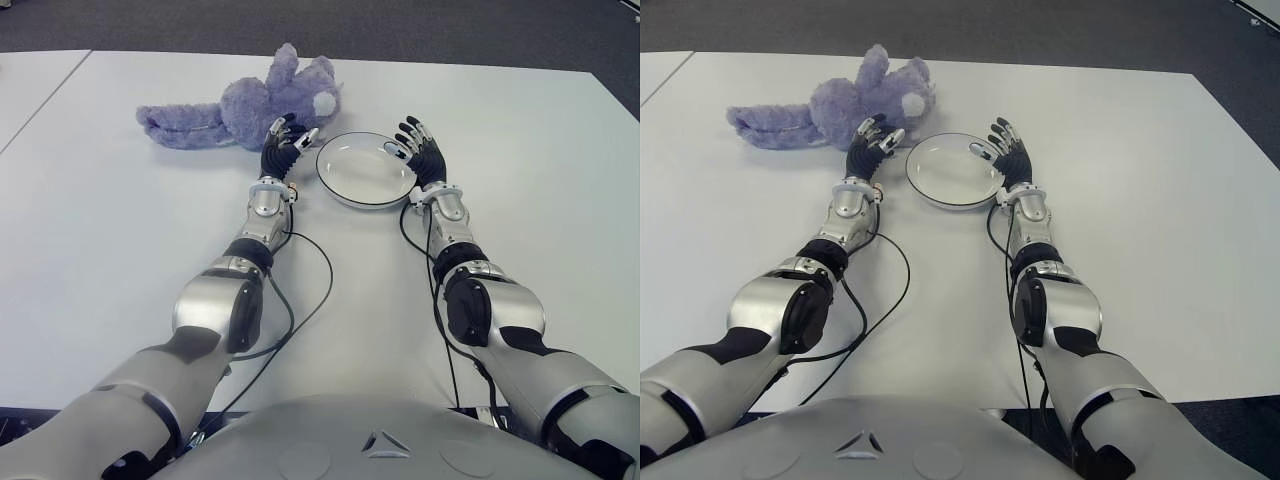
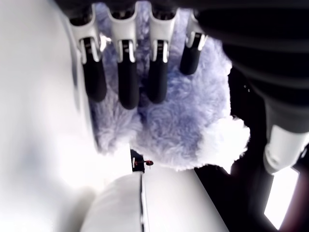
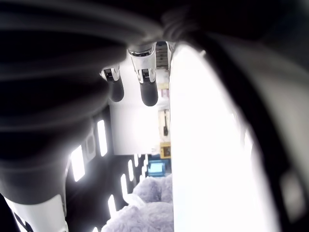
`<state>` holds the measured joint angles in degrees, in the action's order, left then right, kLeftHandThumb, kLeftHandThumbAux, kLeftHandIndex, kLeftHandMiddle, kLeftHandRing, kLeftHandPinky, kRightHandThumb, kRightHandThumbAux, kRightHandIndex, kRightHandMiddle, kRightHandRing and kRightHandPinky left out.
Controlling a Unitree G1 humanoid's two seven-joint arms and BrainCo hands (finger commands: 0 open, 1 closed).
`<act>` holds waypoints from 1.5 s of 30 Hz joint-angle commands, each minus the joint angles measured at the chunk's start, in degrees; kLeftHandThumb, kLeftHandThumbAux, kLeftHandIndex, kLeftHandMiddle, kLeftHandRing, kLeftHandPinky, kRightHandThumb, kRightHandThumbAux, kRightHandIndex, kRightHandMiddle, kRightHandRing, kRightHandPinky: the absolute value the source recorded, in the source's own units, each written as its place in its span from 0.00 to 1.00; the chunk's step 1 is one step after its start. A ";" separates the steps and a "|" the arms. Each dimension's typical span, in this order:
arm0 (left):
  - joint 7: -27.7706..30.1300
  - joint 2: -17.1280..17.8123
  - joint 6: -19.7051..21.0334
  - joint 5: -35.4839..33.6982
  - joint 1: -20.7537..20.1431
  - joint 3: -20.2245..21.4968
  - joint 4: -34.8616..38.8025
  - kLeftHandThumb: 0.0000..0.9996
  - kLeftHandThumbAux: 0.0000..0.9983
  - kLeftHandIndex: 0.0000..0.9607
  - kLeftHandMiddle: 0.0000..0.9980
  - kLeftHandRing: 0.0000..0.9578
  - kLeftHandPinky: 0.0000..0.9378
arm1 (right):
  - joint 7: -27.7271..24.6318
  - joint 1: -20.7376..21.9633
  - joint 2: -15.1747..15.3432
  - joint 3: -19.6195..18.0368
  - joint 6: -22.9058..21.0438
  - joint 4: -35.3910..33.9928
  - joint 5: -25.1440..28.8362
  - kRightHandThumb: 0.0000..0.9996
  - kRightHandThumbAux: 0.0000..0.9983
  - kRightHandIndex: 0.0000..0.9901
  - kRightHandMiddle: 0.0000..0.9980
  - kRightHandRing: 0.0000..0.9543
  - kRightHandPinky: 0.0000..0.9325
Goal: Put the doll into the plate.
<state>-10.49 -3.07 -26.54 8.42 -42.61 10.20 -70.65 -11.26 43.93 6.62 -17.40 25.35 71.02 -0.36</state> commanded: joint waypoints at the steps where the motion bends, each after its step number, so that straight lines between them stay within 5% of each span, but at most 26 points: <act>1: -1.25 -1.21 4.56 0.27 12.61 -0.09 -7.41 0.00 0.56 0.16 0.28 0.32 0.35 | -0.03 -12.34 -4.95 -0.35 -7.49 7.40 0.19 0.00 0.76 0.08 0.10 0.09 0.11; 12: -9.47 -1.96 -4.39 -1.81 15.58 1.79 -5.52 0.00 0.59 0.14 0.26 0.30 0.34 | 0.23 -12.32 -5.05 -0.29 -7.57 7.39 0.10 0.00 0.77 0.09 0.11 0.10 0.12; 18: -21.80 -3.97 -12.69 0.79 16.77 -0.06 -4.75 0.00 0.62 0.13 0.23 0.26 0.28 | 0.07 -12.32 -5.06 -0.38 -7.49 7.39 0.15 0.00 0.76 0.09 0.11 0.10 0.12; 22: -35.71 -5.03 -14.23 6.71 16.93 -4.91 -4.40 0.00 0.65 0.13 0.22 0.25 0.26 | 0.31 -12.22 -5.06 -0.16 -7.67 7.40 -0.11 0.00 0.76 0.09 0.11 0.10 0.12; 26: -59.86 -5.76 -12.02 20.18 15.55 -15.98 -2.85 0.00 0.69 0.13 0.22 0.25 0.27 | 0.40 -12.11 -5.13 -0.18 -7.76 7.40 -0.11 0.00 0.75 0.09 0.11 0.10 0.12; 33: -78.30 -1.66 -13.84 30.32 14.25 -23.08 -1.42 0.04 0.73 0.13 0.22 0.24 0.27 | 0.65 -11.91 -5.20 -0.03 -8.05 7.38 -0.30 0.00 0.75 0.09 0.11 0.10 0.11; 38: -82.01 1.63 -15.11 36.41 13.24 -19.19 3.62 0.09 0.72 0.11 0.20 0.22 0.25 | 0.76 -11.75 -5.29 -0.05 -8.17 7.39 -0.33 0.00 0.76 0.08 0.10 0.10 0.11; 45: -82.01 2.26 -20.46 47.21 10.54 -6.52 18.13 0.12 0.70 0.12 0.19 0.20 0.22 | 0.80 -11.48 -5.45 -0.41 -8.64 7.42 -0.02 0.00 0.77 0.08 0.10 0.09 0.11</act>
<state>-83.42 -3.05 -41.40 41.24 -38.80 -2.12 -58.73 -11.23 44.65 5.03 -17.43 25.27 70.11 -0.40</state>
